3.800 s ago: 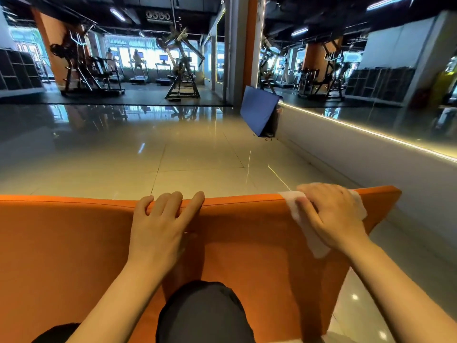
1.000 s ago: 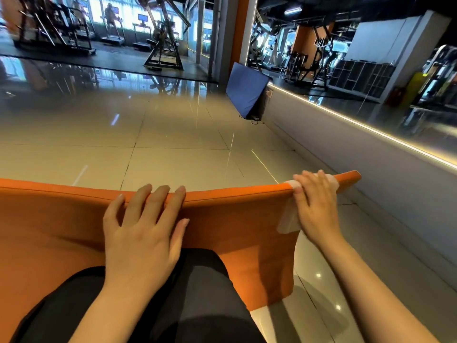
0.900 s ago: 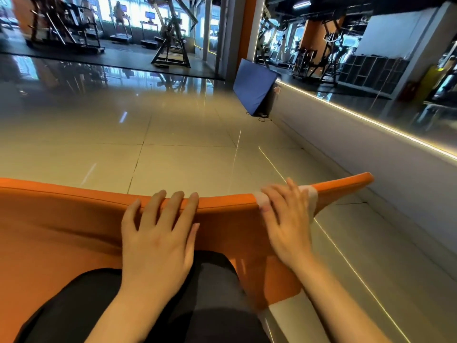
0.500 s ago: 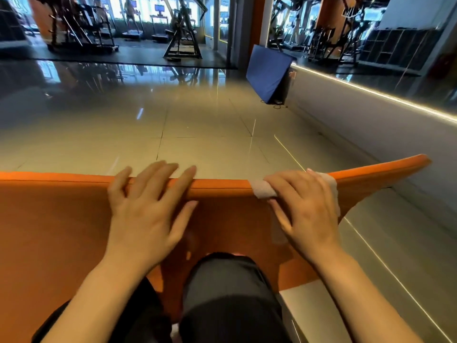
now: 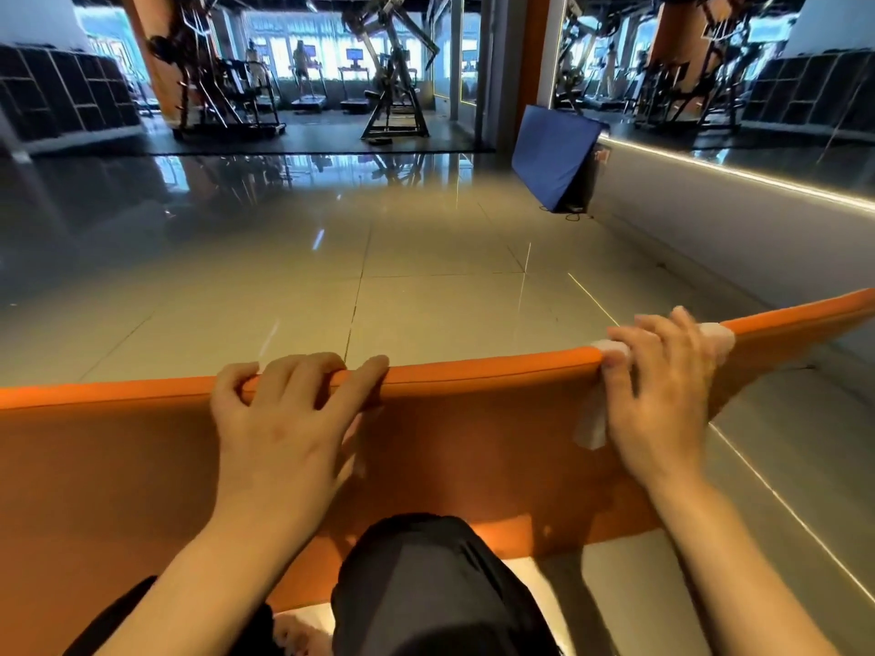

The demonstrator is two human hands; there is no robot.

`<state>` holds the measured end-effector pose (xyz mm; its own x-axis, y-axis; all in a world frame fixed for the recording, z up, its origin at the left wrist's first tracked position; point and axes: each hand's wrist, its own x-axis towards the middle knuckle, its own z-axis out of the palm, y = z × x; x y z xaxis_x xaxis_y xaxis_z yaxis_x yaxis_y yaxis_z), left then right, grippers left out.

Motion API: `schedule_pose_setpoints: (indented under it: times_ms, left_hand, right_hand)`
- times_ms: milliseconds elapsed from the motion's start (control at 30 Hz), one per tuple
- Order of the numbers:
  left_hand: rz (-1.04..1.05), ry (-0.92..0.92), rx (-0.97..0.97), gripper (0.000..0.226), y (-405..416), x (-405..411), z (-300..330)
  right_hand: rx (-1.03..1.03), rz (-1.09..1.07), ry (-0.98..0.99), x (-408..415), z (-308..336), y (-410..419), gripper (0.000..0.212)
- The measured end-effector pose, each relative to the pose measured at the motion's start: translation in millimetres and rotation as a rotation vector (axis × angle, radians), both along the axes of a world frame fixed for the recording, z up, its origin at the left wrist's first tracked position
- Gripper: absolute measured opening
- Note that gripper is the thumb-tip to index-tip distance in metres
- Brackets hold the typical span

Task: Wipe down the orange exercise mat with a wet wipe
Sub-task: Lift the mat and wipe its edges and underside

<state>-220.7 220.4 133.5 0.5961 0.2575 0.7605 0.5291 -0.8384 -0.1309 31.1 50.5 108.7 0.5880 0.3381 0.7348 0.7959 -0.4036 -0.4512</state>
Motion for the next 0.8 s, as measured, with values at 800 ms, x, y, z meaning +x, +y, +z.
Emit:
schedule_pose_setpoints:
  times_ms: [800]
  left_hand:
    - [-0.075,-0.184,0.196,0.059,7.4,0.6,-23.3]
  right_hand:
    - [-0.013,-0.024,-0.017,-0.8,5.4,-10.0,0.061]
